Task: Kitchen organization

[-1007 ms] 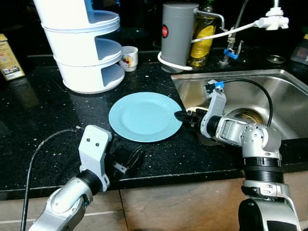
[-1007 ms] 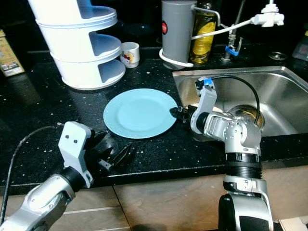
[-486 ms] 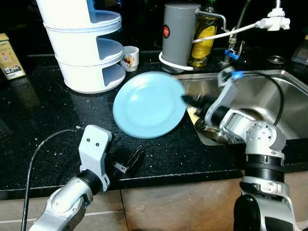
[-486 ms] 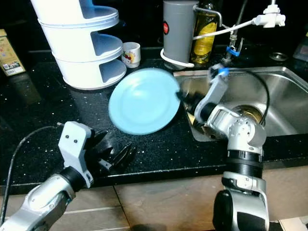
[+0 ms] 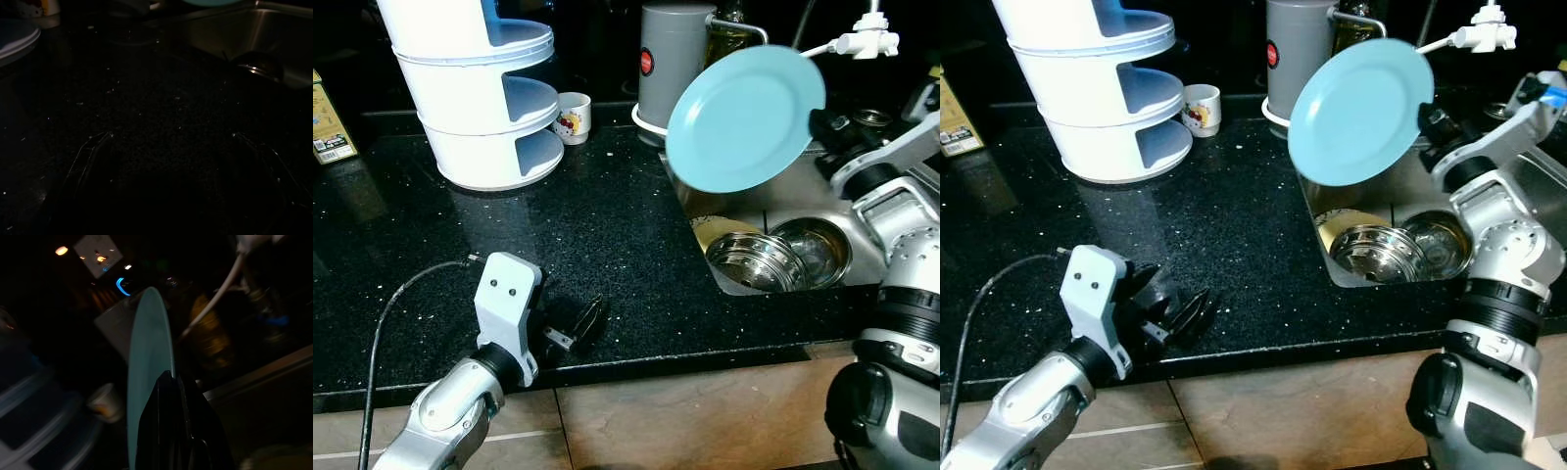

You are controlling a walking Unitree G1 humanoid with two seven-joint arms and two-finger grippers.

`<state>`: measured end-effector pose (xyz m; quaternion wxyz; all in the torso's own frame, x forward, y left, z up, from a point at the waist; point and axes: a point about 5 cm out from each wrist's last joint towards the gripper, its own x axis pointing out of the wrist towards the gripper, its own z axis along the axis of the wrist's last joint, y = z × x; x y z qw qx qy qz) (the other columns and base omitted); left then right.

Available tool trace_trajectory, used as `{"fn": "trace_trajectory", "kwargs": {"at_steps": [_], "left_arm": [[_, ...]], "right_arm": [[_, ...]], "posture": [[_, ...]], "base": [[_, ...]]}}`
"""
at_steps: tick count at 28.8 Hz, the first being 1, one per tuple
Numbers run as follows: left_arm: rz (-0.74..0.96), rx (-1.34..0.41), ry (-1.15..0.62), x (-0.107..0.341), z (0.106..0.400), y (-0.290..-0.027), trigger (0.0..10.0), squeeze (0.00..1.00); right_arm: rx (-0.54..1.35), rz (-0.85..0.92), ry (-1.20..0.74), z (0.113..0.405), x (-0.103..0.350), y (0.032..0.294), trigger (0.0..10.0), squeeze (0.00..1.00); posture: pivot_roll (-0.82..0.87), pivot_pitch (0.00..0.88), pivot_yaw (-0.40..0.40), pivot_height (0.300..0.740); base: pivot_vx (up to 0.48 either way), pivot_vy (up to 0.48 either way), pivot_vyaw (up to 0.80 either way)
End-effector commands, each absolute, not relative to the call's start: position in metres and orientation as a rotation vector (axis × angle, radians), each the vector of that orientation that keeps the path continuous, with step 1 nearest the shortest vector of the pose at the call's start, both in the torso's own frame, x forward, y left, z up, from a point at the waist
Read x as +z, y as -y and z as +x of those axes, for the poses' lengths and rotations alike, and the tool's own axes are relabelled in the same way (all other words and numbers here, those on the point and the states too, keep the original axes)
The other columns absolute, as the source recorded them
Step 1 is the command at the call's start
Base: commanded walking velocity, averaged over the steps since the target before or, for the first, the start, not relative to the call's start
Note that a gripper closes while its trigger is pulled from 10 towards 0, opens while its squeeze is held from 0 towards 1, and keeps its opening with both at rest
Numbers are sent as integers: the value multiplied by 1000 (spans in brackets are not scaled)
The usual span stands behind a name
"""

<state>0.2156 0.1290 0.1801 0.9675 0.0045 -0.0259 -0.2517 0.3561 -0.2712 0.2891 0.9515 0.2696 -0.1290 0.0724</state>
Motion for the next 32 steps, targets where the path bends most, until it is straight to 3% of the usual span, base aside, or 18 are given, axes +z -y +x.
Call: {"fn": "trace_trajectory", "kwargs": {"at_steps": [1,10,17,21,22,27,32], "left_arm": [[2,-521,58,181,216,-127,10000,0],[-84,-638,111,194,209,-112,10000,0],[-50,-585,108,192,214,-118,10000,0],[-32,-547,105,190,217,-123,10000,0],[-27,-532,105,190,219,-124,10000,0],[-17,-506,108,189,222,-125,10000,0],[-13,-499,111,190,223,-126,10000,0]], "right_arm": [[148,513,289,358,295,272,0,0],[125,209,220,363,285,259,0,0],[157,-66,114,370,263,236,0,0],[198,-128,48,371,250,222,0,0],[247,-147,40,370,244,210,10000,0],[338,-176,28,369,230,181,10000,0],[331,-246,0,373,220,169,10000,0]], "posture": [[73,0,-38,740],[72,0,-39,740],[74,0,-39,740],[74,0,-39,740],[69,0,-40,740],[70,0,-39,740],[71,0,-41,740]], "base": [[0,0,0],[0,0,-703],[0,0,-800],[0,0,-400],[0,0,0],[0,0,0],[0,0,0]]}}
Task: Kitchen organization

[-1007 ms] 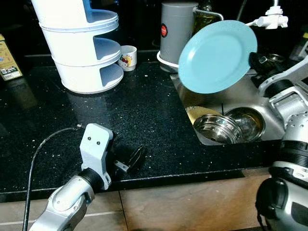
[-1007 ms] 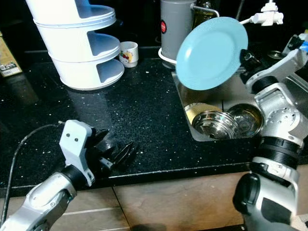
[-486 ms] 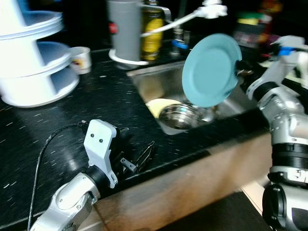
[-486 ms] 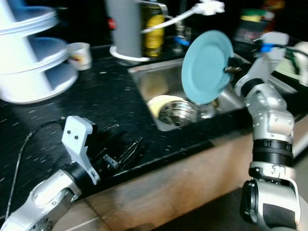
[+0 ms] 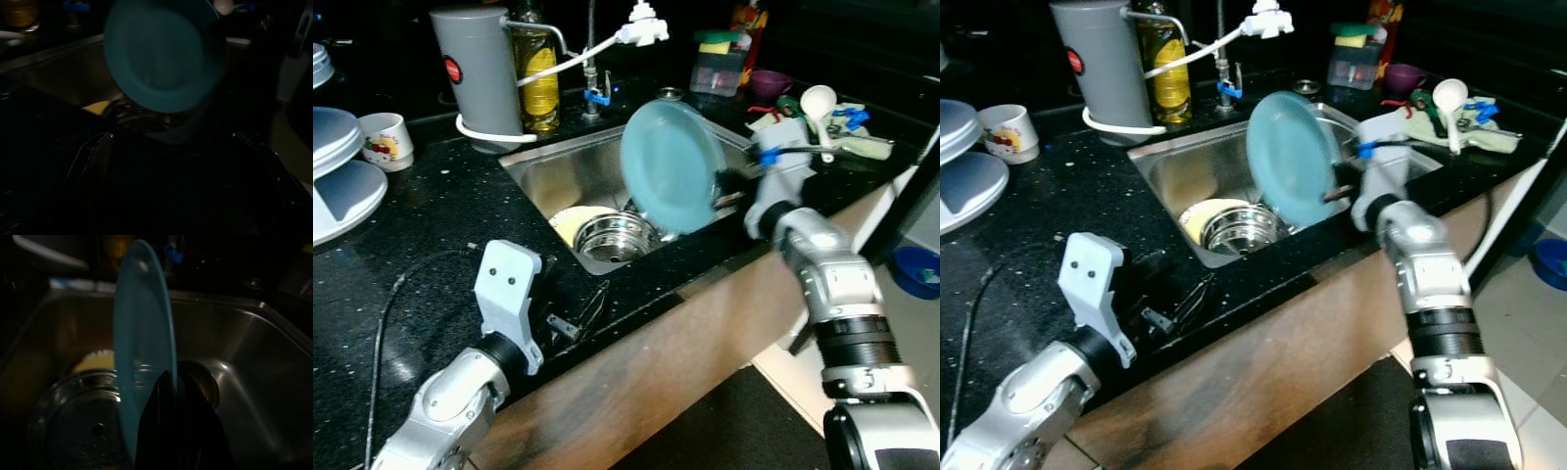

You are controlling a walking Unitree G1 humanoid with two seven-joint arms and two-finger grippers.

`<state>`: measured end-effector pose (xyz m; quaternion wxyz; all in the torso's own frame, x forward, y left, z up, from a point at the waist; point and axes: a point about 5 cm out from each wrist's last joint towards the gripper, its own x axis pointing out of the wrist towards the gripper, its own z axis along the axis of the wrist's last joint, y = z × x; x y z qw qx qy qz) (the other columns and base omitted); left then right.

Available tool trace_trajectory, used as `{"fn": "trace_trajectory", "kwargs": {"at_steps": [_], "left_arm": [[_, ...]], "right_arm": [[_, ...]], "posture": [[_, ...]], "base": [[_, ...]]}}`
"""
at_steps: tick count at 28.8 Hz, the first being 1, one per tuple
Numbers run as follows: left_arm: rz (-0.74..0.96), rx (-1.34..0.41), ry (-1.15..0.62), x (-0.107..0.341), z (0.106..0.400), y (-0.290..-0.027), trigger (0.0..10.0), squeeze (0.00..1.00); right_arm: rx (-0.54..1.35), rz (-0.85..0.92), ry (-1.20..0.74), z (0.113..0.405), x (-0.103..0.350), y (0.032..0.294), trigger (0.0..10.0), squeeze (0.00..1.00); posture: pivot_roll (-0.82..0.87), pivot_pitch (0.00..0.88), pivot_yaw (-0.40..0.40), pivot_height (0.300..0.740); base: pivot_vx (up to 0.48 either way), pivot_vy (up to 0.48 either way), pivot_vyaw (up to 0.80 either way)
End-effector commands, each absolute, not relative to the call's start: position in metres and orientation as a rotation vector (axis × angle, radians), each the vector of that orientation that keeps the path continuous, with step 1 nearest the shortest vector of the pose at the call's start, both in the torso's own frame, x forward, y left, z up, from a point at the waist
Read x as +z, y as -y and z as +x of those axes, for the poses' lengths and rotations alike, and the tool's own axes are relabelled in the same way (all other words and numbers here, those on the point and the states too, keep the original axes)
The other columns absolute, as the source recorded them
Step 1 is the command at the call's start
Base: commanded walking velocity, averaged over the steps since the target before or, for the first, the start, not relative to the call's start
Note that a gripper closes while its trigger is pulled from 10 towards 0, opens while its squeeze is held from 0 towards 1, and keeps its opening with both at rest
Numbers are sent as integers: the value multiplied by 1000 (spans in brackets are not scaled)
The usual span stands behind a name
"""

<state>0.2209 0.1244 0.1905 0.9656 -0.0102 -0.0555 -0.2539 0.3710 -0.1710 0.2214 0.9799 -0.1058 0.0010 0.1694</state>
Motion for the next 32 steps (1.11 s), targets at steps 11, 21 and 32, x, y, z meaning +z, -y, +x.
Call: {"fn": "trace_trajectory", "kwargs": {"at_steps": [11,21,32], "left_arm": [[-10,-490,109,188,223,-124,10000,0],[47,-438,111,188,227,-128,10000,0],[62,-371,146,194,236,-130,10000,0]], "right_arm": [[280,-459,-106,379,199,157,10000,0],[302,26,-23,381,208,157,10000,0],[619,579,335,340,241,172,10000,0]], "posture": [[74,0,-42,740],[74,0,-44,740],[58,0,-34,740]], "base": [[0,0,0],[0,0,0],[0,0,0]]}}
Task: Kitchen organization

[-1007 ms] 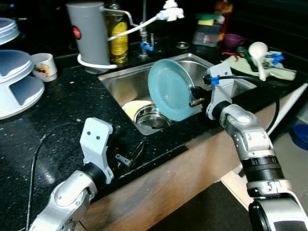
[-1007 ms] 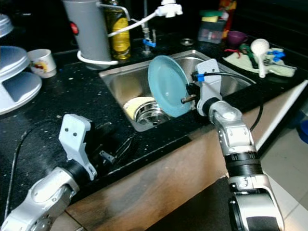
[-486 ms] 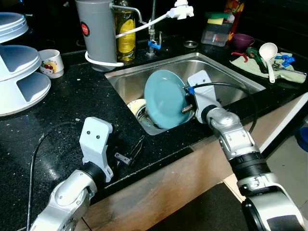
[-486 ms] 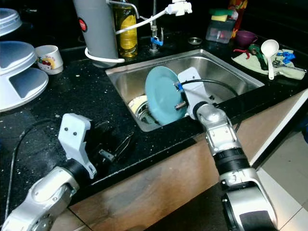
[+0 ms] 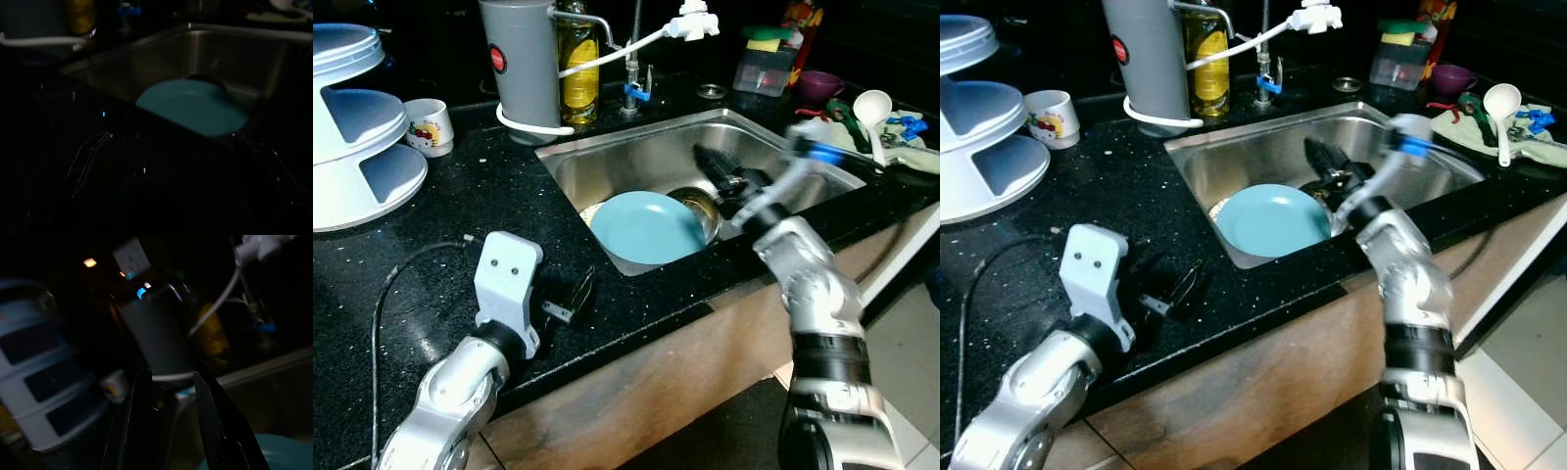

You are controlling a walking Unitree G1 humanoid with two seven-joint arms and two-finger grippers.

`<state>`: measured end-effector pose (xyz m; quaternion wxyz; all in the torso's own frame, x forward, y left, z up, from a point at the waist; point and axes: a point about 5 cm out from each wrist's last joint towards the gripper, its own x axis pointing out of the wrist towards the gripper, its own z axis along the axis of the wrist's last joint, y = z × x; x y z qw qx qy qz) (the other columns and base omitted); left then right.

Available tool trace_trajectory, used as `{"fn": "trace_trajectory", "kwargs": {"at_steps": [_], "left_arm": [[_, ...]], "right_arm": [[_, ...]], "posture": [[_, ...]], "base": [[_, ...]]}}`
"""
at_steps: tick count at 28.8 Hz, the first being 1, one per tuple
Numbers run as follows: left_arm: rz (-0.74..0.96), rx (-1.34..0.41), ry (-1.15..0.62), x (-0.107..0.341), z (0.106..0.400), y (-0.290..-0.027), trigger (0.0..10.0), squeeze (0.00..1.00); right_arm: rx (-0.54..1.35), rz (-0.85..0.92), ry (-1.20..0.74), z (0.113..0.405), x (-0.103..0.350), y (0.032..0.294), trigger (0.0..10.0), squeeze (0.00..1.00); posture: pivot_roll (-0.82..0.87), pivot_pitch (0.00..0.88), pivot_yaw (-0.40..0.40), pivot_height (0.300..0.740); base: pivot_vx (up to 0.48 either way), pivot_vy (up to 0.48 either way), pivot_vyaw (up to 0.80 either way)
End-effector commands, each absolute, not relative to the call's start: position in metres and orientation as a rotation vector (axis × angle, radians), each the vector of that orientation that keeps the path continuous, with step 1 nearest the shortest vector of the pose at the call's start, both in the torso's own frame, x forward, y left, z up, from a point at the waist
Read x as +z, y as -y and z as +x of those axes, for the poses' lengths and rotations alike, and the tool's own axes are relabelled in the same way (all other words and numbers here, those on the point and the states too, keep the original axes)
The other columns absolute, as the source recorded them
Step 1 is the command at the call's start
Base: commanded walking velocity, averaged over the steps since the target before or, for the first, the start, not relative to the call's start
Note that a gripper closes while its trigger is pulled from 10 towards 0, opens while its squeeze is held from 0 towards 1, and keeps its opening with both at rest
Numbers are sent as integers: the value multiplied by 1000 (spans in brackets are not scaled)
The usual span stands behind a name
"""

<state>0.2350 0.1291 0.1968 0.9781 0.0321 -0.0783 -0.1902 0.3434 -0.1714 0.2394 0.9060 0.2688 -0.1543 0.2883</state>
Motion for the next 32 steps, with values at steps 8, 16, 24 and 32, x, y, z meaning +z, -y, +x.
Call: {"fn": "trace_trajectory", "kwargs": {"at_steps": [8,16,24,32], "left_arm": [[77,-330,113,188,241,-128,10000,0],[100,-326,107,182,242,-123,10000,0],[104,-321,103,180,242,-123,10000,0],[105,-331,106,180,244,-120,10000,0]], "right_arm": [[757,668,328,319,229,167,10000,0],[811,709,284,308,214,168,10000,0],[777,685,233,308,201,181,10000,0],[710,605,183,311,191,186,10000,0]], "posture": [[47,0,-21,740],[55,0,-17,740],[56,0,-16,740],[50,0,-12,740]], "base": [[-63,0,0],[-306,0,0],[-332,0,0],[-339,0,0]]}}
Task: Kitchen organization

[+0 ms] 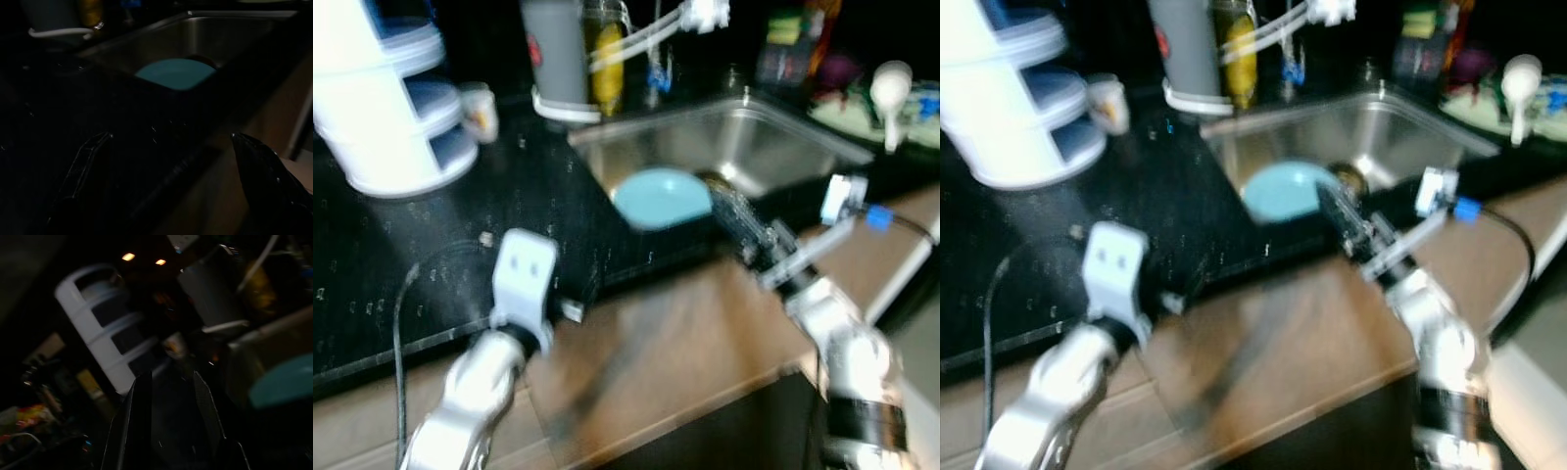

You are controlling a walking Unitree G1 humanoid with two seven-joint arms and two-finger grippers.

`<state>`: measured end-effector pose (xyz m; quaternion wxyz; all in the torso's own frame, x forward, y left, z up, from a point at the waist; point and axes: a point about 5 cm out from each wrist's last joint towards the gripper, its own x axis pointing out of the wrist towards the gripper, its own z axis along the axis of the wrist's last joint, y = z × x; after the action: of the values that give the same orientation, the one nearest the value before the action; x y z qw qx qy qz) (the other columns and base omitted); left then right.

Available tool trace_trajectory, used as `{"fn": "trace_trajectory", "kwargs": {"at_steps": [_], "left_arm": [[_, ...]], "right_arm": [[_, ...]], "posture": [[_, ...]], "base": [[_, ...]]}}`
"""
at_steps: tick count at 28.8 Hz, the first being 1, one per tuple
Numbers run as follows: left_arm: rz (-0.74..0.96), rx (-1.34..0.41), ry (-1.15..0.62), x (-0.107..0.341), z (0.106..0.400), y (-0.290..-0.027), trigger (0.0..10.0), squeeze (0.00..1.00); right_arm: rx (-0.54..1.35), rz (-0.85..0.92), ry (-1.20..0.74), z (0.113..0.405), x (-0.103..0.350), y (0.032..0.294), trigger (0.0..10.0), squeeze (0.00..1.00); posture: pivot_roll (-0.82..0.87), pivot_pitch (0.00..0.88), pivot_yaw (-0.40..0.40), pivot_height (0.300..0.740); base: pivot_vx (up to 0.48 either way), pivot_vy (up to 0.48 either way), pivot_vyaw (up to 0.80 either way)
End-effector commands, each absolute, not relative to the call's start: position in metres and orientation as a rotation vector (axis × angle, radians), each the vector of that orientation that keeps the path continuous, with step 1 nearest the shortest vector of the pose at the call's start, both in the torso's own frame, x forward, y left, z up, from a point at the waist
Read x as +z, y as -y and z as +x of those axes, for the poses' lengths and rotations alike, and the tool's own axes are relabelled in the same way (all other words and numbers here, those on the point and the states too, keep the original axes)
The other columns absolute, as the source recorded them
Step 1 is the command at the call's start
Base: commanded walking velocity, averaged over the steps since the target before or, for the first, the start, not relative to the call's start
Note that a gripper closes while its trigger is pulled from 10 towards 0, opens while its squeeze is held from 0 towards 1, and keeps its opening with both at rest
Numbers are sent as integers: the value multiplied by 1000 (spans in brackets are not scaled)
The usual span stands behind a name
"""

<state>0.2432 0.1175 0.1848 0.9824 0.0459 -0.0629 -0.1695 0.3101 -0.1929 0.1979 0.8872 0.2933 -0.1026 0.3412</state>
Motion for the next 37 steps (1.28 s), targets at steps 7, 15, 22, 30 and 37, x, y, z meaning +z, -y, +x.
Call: {"fn": "trace_trajectory", "kwargs": {"at_steps": [7,15,22,30,37], "left_arm": [[103,-317,90,175,244,-125,10000,0],[84,-243,36,159,246,-149,10000,0],[-1,-15,-135,96,255,-205,10000,0],[-15,43,-334,30,237,-222,10000,0],[-34,48,-404,1,218,-225,10000,0]], "right_arm": [[582,469,104,317,173,190,10000,0],[365,379,9,323,149,215,10000,0],[46,163,-236,312,87,251,10000,0],[-63,82,-402,284,36,265,10000,0],[-110,100,-510,244,-3,274,10000,0]], "posture": [[50,0,-7,740],[48,0,-5,740],[39,0,-2,740],[14,0,13,740],[19,0,19,740]], "base": [[-346,0,0],[-335,0,0],[-71,0,0],[0,0,0],[0,0,0]]}}
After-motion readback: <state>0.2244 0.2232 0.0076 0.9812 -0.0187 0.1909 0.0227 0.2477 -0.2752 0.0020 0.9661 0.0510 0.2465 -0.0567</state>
